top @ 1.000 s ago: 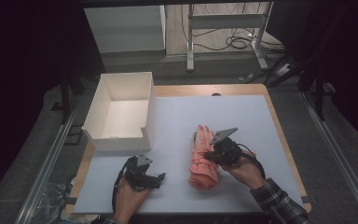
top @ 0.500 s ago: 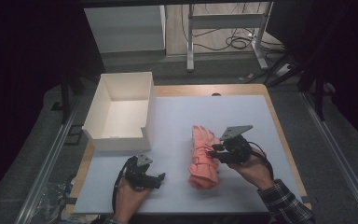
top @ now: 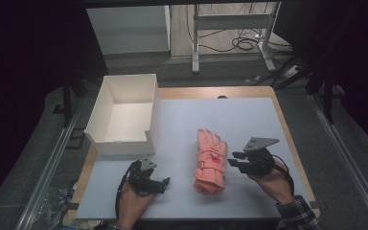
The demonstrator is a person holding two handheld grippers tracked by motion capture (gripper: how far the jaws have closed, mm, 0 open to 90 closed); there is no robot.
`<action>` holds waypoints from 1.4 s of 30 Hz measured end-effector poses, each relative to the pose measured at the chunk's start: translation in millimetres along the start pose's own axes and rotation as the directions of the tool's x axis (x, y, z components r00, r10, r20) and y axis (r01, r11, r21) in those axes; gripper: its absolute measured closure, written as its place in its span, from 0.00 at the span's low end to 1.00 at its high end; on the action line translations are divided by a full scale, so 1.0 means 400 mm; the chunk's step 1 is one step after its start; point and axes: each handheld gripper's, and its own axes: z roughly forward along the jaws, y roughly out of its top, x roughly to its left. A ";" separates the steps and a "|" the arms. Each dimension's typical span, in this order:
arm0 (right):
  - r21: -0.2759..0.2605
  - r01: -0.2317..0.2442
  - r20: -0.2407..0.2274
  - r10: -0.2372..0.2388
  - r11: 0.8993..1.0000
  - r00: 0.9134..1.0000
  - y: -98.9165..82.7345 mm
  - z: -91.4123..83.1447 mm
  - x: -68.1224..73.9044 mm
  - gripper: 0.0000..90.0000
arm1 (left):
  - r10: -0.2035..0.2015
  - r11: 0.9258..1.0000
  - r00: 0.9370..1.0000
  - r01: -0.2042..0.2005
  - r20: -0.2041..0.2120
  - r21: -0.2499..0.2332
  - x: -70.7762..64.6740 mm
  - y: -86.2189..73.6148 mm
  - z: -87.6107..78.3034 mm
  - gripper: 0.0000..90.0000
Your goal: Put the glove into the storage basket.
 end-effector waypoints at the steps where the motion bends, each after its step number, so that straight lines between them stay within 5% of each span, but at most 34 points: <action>1: -0.001 -0.007 -0.004 0.007 1.000 1.000 -0.010 0.000 0.000 0.78 | 0.004 1.000 1.000 -0.004 0.000 0.004 0.001 0.000 -0.001 0.03; 12: 0.018 -0.020 -0.032 0.021 1.000 0.999 -0.095 0.025 0.031 0.99 | 0.008 1.000 1.000 -0.008 0.000 0.003 0.001 0.000 -0.001 0.03; 19: 0.020 -0.042 -0.075 0.043 0.999 0.996 -0.127 0.042 0.060 0.99 | 0.008 1.000 1.000 -0.008 -0.001 0.002 0.001 0.000 0.000 0.03; 42: 0.018 0.010 -0.144 -0.007 1.000 0.990 -0.106 0.111 0.136 0.99 | 0.008 1.000 1.000 -0.008 0.000 0.003 0.001 0.000 0.000 0.03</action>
